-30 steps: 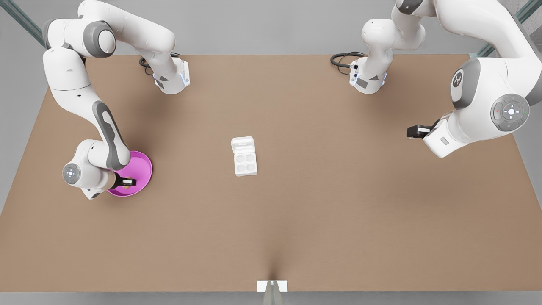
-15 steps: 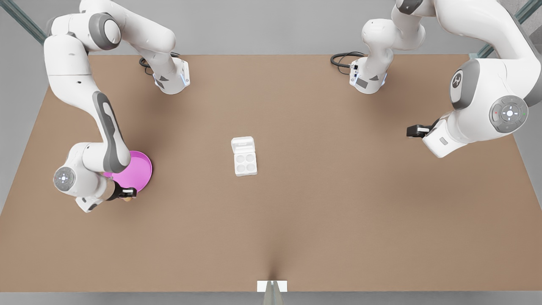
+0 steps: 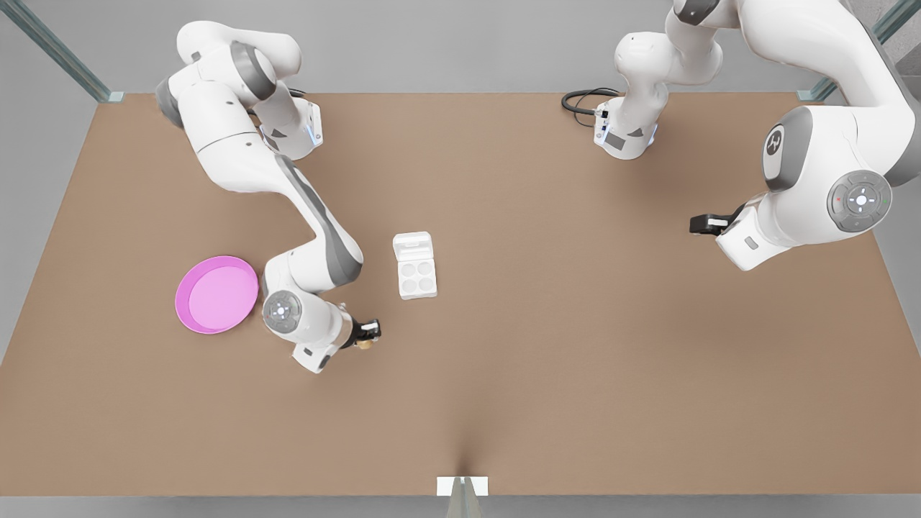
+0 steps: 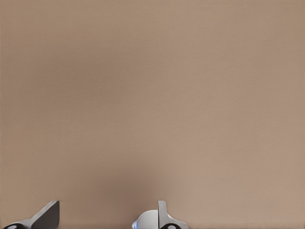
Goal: Pack egg into the box and close the box lid
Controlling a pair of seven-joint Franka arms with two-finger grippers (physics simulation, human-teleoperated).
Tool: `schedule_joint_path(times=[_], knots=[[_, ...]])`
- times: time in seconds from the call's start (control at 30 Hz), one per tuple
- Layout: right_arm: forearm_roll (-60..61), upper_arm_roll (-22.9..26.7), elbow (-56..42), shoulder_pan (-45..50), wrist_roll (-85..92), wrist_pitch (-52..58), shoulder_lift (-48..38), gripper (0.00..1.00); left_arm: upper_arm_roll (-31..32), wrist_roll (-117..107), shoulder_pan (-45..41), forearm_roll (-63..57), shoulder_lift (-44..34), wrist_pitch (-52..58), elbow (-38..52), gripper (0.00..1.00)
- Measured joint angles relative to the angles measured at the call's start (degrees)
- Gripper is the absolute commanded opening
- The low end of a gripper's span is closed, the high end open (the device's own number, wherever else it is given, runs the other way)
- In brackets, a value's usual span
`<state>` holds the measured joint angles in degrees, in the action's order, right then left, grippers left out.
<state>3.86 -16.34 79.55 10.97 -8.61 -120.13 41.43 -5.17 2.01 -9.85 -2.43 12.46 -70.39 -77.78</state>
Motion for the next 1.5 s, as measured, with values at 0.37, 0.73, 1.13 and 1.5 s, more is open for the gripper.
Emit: schedule_joint_path(times=[0.37,0.73,1.13,1.5], knots=[[1.88,-0.62,23.76,7.36,-18.49,-12.59,-9.47,0.39,0.0,0.0,-0.01,0.0,-0.04,0.2,-0.2,1.0],[1.95,-3.17,30.32,9.2,-31.71,-20.99,-11.41,0.4,0.0,-0.01,-0.09,0.0,-0.02,0.54,-0.26,1.0],[-5.47,8.95,0.94,-9.71,-31.25,1.41,-21.8,1.0,0.13,-0.3,-0.99,-0.07,2.84,1.41,-0.36,0.94],[-7.18,12.34,-3.35,-14.98,-12.85,29.6,-24.91,1.0,0.19,-22.87,-43.27,19.83,17.74,-10.4,-1.68,0.21]])
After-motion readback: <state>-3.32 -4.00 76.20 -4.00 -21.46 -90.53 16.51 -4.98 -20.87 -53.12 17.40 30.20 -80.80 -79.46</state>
